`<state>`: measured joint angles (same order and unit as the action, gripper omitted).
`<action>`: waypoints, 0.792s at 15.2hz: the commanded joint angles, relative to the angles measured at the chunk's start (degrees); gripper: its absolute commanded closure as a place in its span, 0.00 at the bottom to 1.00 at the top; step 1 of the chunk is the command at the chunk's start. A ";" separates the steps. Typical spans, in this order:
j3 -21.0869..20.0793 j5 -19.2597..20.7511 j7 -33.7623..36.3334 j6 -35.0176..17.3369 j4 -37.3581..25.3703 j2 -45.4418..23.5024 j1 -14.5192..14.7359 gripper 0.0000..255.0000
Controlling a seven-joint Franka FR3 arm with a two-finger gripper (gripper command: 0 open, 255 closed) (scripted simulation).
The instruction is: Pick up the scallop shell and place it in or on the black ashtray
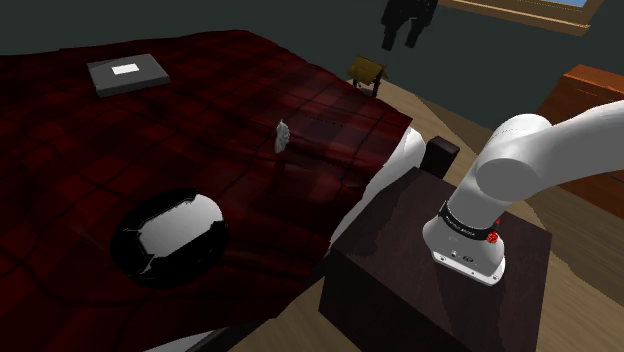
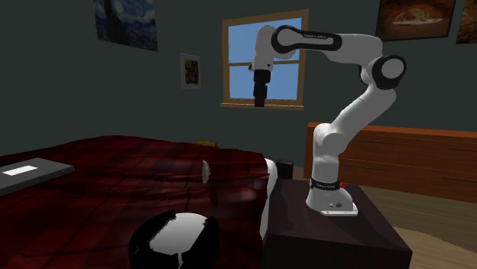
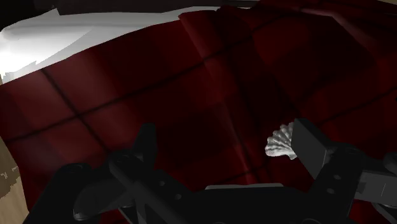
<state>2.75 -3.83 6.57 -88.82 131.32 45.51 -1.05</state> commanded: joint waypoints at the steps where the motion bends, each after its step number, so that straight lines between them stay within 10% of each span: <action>1: 0.00 0.00 0.00 0.00 0.00 0.00 0.00 0.00; 12: -7.50 -4.08 14.38 -7.26 -8.11 -24.41 0.31 0.00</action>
<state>-4.37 -7.75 19.80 -95.65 124.27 23.51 -0.68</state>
